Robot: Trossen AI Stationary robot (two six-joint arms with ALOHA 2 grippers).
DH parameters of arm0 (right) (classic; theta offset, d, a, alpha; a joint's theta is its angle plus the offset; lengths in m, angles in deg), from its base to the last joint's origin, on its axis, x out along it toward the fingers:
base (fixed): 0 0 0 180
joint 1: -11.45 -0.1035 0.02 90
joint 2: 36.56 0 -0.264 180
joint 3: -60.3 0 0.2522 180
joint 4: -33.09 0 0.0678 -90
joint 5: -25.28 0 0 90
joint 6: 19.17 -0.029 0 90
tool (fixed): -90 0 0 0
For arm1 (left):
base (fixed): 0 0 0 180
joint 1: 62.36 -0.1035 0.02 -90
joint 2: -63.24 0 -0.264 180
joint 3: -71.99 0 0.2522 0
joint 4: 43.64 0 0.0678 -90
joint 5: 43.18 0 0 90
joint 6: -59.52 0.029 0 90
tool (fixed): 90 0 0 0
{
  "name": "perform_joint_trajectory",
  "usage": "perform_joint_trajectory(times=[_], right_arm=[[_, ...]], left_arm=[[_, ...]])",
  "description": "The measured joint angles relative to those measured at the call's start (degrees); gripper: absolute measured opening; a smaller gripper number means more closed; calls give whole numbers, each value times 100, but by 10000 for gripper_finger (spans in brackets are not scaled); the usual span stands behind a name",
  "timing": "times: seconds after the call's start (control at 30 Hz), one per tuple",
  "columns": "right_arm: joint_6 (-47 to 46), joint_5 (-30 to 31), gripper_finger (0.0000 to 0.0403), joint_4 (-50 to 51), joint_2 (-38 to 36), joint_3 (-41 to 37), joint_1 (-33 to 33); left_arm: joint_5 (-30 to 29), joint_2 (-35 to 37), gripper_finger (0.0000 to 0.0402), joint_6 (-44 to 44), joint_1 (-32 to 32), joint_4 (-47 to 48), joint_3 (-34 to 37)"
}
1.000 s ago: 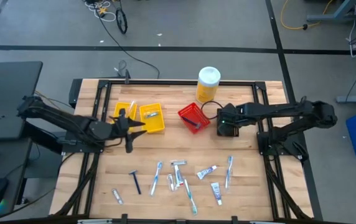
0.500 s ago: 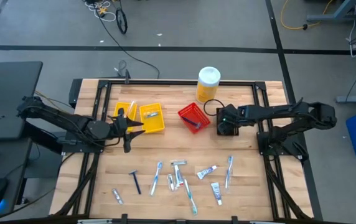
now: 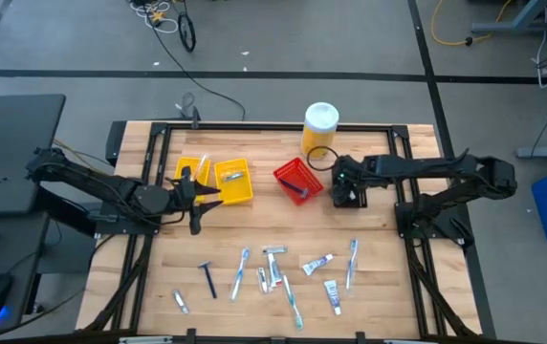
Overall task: Pick & Place Travel size toiletries
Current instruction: Put the blue toothbrush into the left yellow bin
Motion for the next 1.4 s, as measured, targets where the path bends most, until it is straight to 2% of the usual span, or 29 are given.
perform_joint_trajectory(times=[0.3,0.6,0.97,1.4], right_arm=[[-242,-1281,206,159,0,574,-405],[-1746,-2544,190,287,0,602,-1393],[-3158,-2539,198,265,0,594,-2586],[-5555,-2354,183,182,0,78,-3606]], left_arm=[[520,0,153,-367,0,40,0],[578,0,153,-599,0,282,0],[744,0,153,-832,0,288,0],[773,0,153,-829,-2,291,0]])
